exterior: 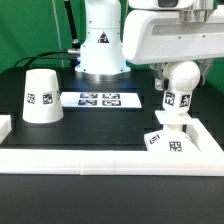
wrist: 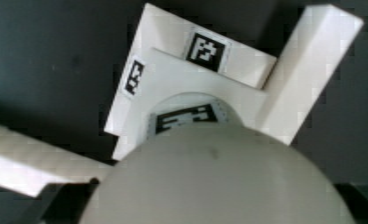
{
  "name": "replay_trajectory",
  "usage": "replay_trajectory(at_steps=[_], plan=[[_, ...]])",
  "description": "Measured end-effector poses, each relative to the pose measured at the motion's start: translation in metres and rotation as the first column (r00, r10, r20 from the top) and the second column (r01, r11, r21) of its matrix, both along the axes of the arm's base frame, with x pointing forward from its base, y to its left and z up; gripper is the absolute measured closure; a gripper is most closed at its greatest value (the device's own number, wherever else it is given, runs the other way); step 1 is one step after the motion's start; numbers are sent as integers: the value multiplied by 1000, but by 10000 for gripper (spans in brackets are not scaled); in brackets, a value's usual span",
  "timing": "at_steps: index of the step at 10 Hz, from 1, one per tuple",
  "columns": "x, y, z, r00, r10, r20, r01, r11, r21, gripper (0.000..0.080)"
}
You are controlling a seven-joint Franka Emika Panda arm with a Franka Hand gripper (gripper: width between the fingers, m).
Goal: Assemble lamp
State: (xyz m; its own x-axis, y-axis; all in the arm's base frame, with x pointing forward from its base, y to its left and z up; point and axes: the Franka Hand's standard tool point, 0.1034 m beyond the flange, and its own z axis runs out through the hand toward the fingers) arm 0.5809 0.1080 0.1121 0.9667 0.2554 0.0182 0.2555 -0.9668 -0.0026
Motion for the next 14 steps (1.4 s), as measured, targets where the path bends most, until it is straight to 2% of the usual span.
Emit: replay_trajectory(at_steps=[3,6,9,14], plan=[[-1,0,-2,977,-214,-6,214,977,8,223],[3,-2,-2,919,-395,13,394,918,39,223],[4,-4,-2,812,-583,1,583,811,53,223],[4,-6,-3,525,-850,-39,850,523,61,223]])
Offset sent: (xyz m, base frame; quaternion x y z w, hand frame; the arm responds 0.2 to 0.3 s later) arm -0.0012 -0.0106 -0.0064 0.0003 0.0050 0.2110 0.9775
